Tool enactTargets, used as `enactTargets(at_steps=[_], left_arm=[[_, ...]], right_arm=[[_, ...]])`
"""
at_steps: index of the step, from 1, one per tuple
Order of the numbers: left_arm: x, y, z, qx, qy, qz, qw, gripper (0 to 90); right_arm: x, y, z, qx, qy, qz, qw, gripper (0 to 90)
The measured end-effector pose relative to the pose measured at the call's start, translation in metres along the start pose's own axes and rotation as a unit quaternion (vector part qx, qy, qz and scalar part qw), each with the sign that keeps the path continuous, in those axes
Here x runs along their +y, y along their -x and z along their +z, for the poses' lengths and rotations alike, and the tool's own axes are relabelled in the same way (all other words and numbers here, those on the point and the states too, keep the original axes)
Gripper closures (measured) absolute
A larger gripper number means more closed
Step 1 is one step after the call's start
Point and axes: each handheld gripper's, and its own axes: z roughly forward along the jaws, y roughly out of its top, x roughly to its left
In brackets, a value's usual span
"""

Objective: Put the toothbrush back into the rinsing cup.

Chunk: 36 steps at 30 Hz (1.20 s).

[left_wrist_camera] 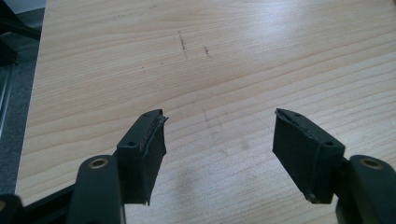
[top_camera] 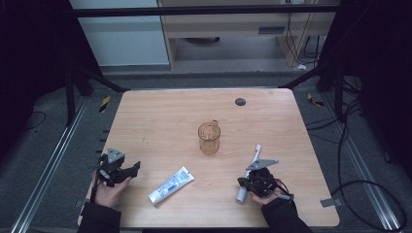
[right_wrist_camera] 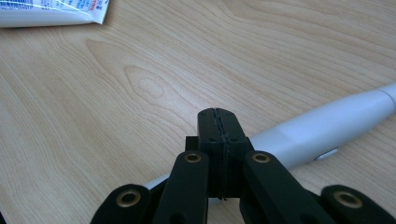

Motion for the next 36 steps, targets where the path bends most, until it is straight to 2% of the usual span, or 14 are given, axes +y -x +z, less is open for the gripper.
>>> enactTargets(at_steps=[27, 30, 32, 34, 36], left_arm=[[0.0, 0.0, 0.0, 0.0, -0.001, 0.0, 1.0, 33.3], [0.0, 0.0, 0.0, 0.0, -0.001, 0.0, 1.0, 33.3], [0.0, 0.0, 0.0, 0.0, -0.001, 0.0, 1.0, 33.3], [0.0, 0.0, 0.0, 0.0, -0.001, 0.0, 1.0, 33.3], [0.0, 0.0, 0.0, 0.0, -0.001, 0.0, 1.0, 33.3]], right_arm=[[-0.012, 0.006, -0.011, -0.004, -0.005, 0.009, 0.9999, 90.0], [-0.009, 0.006, -0.018, -0.016, 0.016, 0.006, 0.9997, 90.0], [-0.008, 0.01, -0.026, -0.034, 0.031, 0.01, 0.9989, 90.0], [-0.009, 0.018, -0.033, -0.061, 0.033, 0.019, 0.9974, 90.0], [-0.012, 0.024, -0.036, -0.077, 0.028, 0.026, 0.9963, 90.0]])
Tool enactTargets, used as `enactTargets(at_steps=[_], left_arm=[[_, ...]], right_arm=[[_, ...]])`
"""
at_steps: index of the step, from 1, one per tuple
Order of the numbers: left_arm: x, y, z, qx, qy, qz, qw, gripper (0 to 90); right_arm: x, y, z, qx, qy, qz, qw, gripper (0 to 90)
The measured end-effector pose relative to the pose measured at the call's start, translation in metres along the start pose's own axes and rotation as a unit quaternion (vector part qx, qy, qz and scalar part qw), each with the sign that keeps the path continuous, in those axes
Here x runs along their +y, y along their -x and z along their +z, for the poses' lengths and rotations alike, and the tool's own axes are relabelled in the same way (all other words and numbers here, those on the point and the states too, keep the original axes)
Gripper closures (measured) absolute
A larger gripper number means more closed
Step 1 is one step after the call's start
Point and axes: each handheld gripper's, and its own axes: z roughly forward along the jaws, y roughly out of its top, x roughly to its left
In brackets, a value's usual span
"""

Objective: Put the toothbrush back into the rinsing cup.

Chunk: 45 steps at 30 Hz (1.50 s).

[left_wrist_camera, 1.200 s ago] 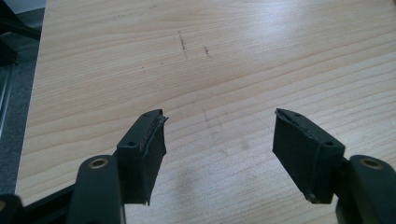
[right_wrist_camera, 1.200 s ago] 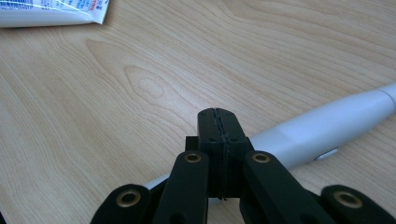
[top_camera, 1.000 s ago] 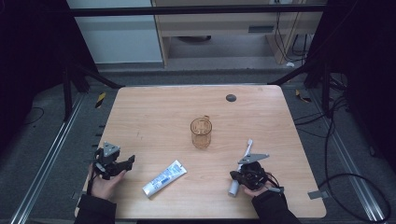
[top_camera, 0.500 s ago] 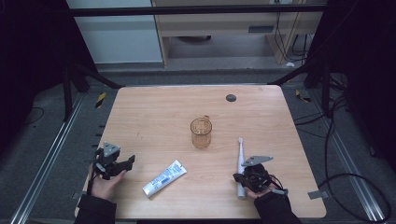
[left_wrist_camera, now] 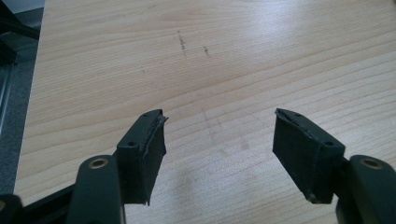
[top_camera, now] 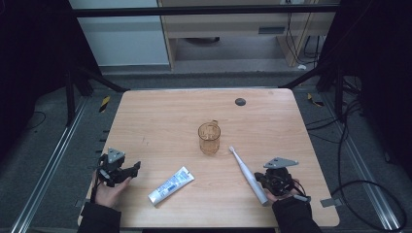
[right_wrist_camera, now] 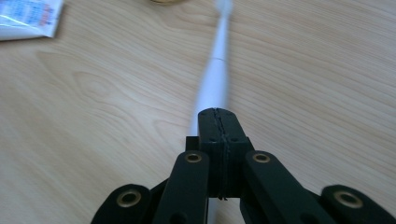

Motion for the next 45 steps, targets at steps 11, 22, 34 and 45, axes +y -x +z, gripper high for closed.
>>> enactTargets(at_steps=[11, 22, 34, 45], left_arm=[[0.0, 0.0, 0.0, 0.0, -0.001, -0.001, 1.0, 33.3], [0.0, -0.001, 0.0, 0.0, -0.001, -0.003, 1.0, 33.2], [0.0, -0.001, 0.001, 0.0, 0.0, -0.004, 1.0, 32.9], [0.001, -0.004, 0.002, -0.002, 0.001, -0.009, 1.0, 32.0]], right_arm=[[-0.016, 0.013, 0.0, -0.018, -0.04, 0.015, 0.9989, 90.0], [-0.021, 0.012, -0.001, -0.013, -0.051, 0.021, 0.9984, 90.0], [-0.011, 0.019, -0.007, -0.022, -0.02, 0.028, 0.9992, 87.1], [0.028, 0.021, -0.007, -0.019, 0.003, 0.018, 0.9997, 65.2]])
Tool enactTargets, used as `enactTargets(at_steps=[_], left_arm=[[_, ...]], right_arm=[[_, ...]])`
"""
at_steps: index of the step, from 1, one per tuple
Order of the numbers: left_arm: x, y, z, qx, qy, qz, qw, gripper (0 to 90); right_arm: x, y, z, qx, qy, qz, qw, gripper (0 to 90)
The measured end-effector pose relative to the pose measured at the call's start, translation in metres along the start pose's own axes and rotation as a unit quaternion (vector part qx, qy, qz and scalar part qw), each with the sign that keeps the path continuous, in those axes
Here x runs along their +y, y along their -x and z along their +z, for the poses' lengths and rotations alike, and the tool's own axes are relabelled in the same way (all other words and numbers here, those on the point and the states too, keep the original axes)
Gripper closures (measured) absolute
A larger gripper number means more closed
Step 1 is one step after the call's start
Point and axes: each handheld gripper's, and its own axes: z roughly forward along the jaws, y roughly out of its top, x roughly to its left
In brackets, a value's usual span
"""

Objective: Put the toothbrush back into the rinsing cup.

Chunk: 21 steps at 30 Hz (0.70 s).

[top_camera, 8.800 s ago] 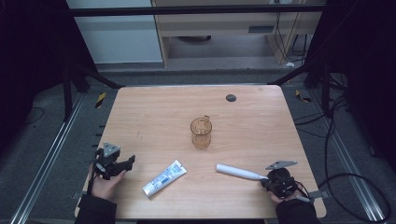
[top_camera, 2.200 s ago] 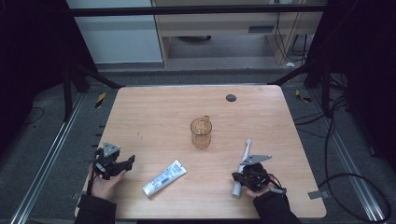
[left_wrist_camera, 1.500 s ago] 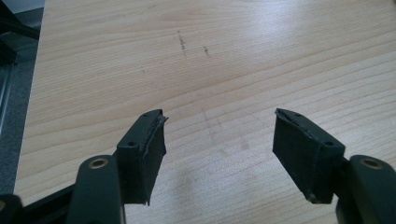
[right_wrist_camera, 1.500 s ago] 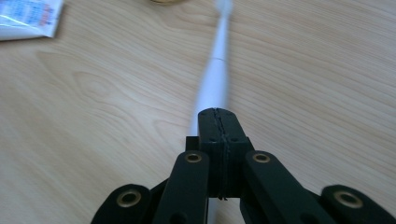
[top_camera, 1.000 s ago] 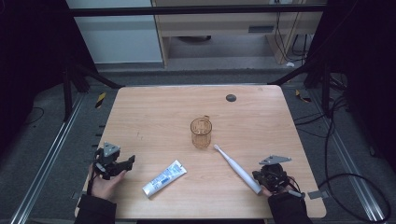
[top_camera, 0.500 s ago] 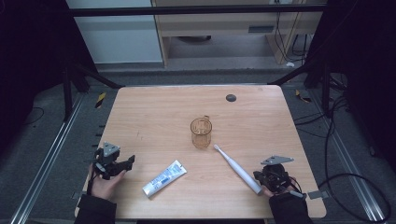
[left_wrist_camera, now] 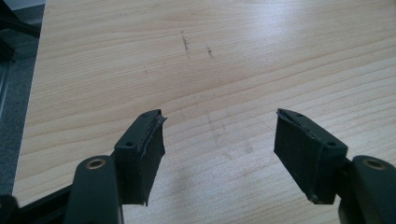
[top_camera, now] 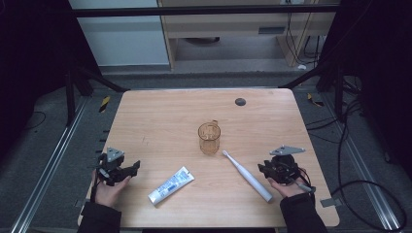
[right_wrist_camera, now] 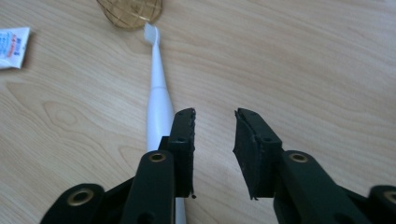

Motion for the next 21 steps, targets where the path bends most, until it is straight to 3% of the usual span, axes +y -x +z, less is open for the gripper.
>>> enactTargets(at_steps=[10, 21], left_arm=[[0.0, -0.001, 0.001, -0.001, -0.003, 0.002, 1.0, 31.3], [0.0, -0.001, 0.001, -0.001, -0.003, 0.002, 1.0, 31.2]], right_arm=[[0.042, -0.012, 0.005, 0.0, 0.003, -0.021, 0.9998, 55.5], [0.065, -0.028, 0.021, 0.008, -0.041, -0.055, 0.9976, 53.5]])
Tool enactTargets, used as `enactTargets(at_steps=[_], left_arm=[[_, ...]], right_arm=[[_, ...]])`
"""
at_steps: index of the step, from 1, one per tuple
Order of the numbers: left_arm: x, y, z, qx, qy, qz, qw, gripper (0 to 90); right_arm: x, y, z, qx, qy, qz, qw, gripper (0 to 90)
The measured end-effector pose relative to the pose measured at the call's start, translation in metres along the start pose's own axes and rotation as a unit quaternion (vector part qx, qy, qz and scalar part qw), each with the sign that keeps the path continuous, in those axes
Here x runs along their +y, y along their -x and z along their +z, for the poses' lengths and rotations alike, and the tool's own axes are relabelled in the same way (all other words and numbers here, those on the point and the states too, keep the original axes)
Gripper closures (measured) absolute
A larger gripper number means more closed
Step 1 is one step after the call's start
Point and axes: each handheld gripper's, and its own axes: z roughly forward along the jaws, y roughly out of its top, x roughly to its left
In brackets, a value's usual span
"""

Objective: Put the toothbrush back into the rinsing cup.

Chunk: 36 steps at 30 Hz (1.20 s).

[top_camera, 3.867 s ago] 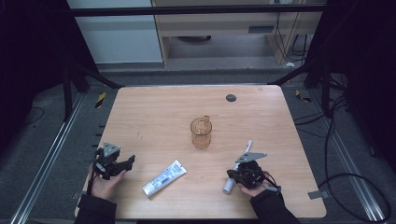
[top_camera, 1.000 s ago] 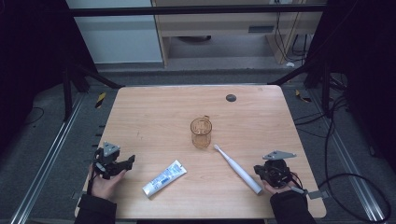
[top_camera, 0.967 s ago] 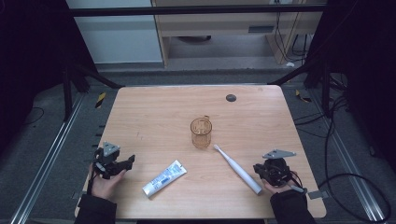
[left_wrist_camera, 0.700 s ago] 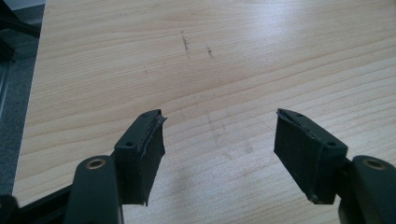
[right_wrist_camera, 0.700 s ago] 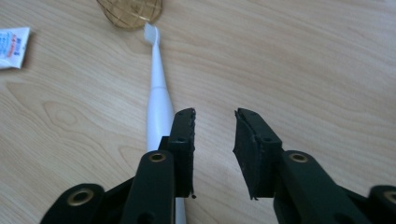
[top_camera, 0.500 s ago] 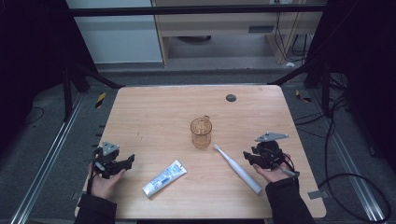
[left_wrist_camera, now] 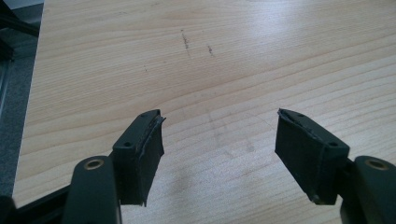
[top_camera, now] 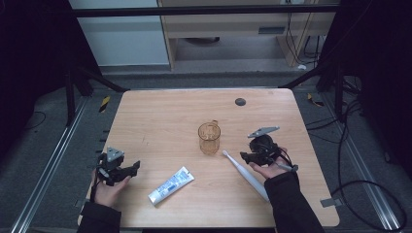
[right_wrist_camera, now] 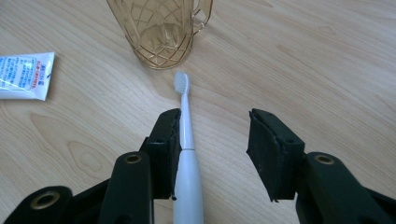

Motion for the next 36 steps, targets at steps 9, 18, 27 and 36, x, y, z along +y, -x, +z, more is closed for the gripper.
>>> enactTargets(at_steps=[9, 18, 27, 36], left_arm=[[0.0, 0.0, 0.001, 0.0, -0.001, 0.0, 1.0, 31.2], [0.0, 0.0, 0.001, 0.0, -0.003, 0.001, 1.0, 31.2], [0.0, 0.001, 0.002, 0.0, -0.006, 0.002, 1.0, 31.0], [0.0, 0.001, 0.002, 0.0, -0.007, 0.004, 1.0, 31.0]], right_arm=[[0.002, -0.003, 0.017, 0.008, -0.028, -0.004, 0.9996, 52.3], [0.001, -0.003, 0.028, 0.011, -0.052, -0.01, 0.9986, 53.9], [-0.003, -0.005, 0.036, 0.015, -0.073, -0.012, 0.9971, 55.2], [-0.01, -0.008, 0.047, 0.023, -0.101, -0.02, 0.9944, 55.9]])
